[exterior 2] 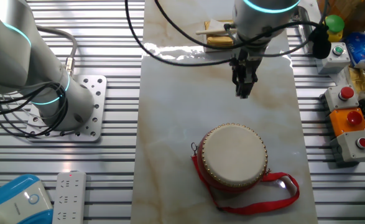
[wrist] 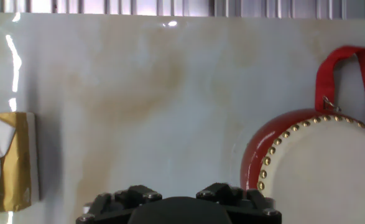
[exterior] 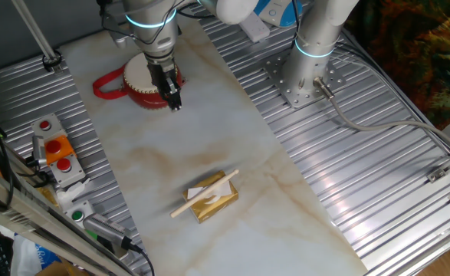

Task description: Play the drum

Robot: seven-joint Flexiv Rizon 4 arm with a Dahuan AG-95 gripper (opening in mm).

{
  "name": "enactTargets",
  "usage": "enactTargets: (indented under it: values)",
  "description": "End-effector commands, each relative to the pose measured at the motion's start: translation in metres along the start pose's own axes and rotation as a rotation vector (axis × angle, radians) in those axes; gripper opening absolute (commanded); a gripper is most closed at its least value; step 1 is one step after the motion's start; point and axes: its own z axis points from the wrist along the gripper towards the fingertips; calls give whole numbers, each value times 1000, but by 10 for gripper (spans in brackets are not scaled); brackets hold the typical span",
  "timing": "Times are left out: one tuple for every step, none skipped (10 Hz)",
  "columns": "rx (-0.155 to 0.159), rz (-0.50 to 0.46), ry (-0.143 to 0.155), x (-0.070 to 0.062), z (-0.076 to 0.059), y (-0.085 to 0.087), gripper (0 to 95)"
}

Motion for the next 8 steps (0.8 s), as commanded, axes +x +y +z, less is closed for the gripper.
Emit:
enactTargets:
  values:
    - [-21,-28,21,-2,0,0,0]
    - [-21,-25,36,-2,0,0,0]
    - [-18,-17,56,-2,-1,0,0]
    - [-18,-17,56,-2,-1,0,0]
    - [-17,-11,70,-4,-5,-1,0]
    - [-16,-11,75,-4,-6,-2,0]
    - [-9,-11,77,-5,-7,-2,0]
    - [-8,-8,79,-5,-7,-2,0]
